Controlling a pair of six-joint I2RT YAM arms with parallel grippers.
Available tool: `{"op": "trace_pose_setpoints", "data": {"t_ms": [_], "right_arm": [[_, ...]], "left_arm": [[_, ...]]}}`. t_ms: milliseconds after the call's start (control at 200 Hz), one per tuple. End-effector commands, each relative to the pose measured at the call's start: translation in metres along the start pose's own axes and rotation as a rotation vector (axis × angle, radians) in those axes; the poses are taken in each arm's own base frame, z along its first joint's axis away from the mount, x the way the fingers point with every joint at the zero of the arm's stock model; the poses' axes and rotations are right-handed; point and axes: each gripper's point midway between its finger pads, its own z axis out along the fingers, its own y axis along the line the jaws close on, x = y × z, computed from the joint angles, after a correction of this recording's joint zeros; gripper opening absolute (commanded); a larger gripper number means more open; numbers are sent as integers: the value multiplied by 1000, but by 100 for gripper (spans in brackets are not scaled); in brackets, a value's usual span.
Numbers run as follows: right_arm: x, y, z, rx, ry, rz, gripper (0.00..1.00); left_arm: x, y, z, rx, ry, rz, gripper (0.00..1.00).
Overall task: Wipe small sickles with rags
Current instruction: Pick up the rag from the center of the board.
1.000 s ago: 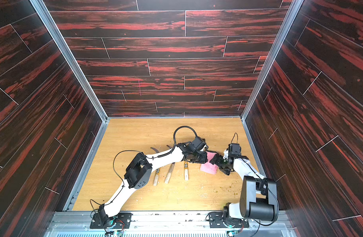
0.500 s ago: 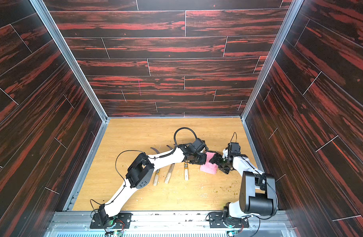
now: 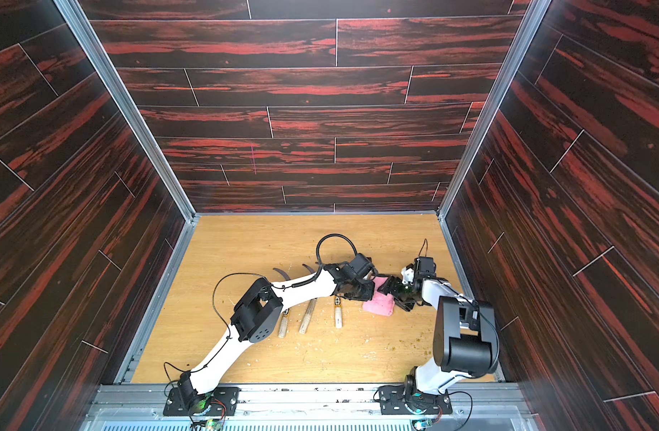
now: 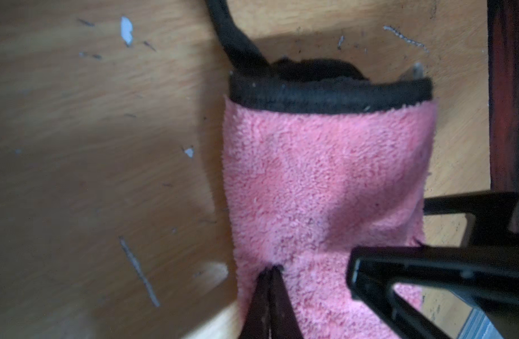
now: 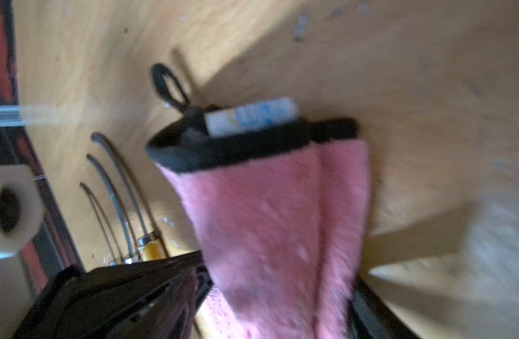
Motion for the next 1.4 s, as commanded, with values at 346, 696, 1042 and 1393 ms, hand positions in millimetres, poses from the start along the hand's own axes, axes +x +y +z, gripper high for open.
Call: {"op": "trace_pose_setpoints", "data": {"t_ms": [346, 696, 1042, 1393], "right_arm": [[10, -1, 12, -46, 72, 18, 17], [1, 13, -20, -16, -19, -23, 9], [5, 21, -39, -18, -59, -66, 9], [6, 28, -47, -32, -74, -90, 9]], "left_arm": [[-5, 21, 8, -66, -9, -41, 7], [-12, 2, -90, -96, -58, 5, 46], [86, 47, -127, -299, 0, -27, 56], [105, 60, -102, -422, 60, 6, 58]]}}
